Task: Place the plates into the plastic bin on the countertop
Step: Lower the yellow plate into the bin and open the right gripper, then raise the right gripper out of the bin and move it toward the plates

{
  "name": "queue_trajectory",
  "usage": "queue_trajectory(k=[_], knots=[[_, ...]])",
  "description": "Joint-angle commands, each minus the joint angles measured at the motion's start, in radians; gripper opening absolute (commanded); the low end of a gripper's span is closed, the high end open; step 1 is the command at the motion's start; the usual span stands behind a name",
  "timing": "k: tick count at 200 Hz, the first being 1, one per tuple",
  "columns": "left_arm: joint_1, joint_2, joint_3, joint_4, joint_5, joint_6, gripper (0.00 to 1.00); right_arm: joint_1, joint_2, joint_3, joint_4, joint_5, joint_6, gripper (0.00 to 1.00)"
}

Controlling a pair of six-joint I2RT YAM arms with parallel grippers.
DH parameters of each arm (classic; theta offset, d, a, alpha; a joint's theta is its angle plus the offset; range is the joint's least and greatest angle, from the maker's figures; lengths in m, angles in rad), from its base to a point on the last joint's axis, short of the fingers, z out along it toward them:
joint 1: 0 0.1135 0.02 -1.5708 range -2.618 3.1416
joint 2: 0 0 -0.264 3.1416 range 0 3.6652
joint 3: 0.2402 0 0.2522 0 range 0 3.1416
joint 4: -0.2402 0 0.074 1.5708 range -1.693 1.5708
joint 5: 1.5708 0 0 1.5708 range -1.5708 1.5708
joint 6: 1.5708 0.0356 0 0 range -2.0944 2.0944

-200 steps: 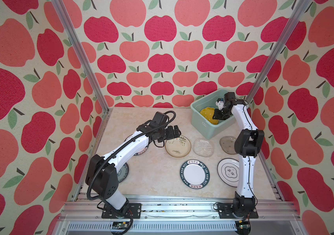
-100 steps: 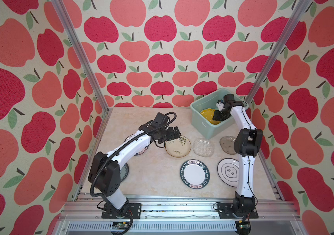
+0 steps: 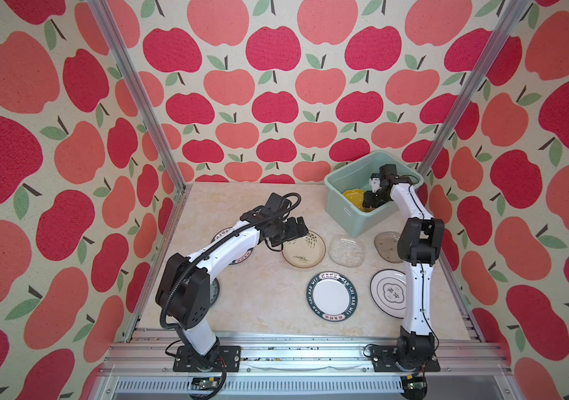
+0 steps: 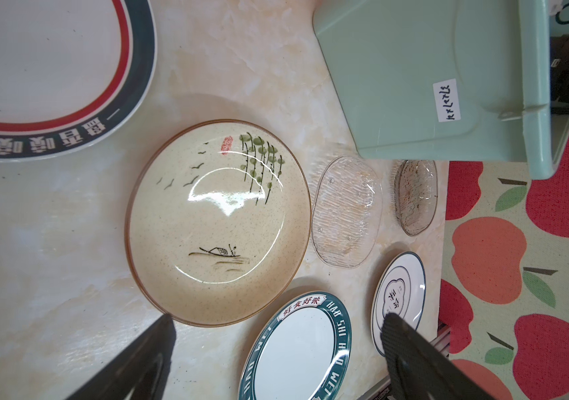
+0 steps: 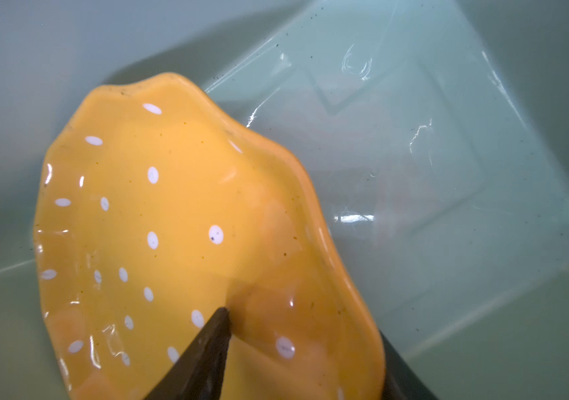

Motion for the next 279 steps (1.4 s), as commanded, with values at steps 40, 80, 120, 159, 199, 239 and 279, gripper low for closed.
queue_trajectory(k=[40, 80, 120, 159, 199, 239, 279], knots=[[0.037, -0.02, -0.021, 0.023, -0.018, -0.046, 0.94, -0.011, 0.001, -0.011, 0.006, 0.057, -0.02, 0.64], [0.08, -0.084, -0.036, -0.027, -0.09, 0.018, 0.95, -0.026, -0.036, -0.001, 0.006, 0.09, 0.007, 0.68], [0.144, -0.222, -0.032, -0.124, -0.243, 0.181, 0.95, -0.026, -0.146, -0.017, 0.057, 0.116, 0.03, 0.69], [0.228, -0.41, -0.017, -0.233, -0.378, 0.345, 0.97, -0.022, -0.325, -0.076, 0.146, 0.061, 0.058, 0.71], [0.366, -0.564, -0.01, -0.366, -0.206, 0.372, 0.98, -0.006, -0.474, -0.087, 0.046, -0.105, 0.162, 0.7], [0.377, -0.634, -0.073, -0.45, 0.032, 0.244, 0.97, 0.127, -0.627, -0.192, -0.076, -0.178, 0.152, 0.69], [0.313, -0.719, -0.318, -0.273, 0.151, -0.027, 0.95, 0.333, -0.68, -0.29, -0.243, -0.149, 0.089, 0.69]])
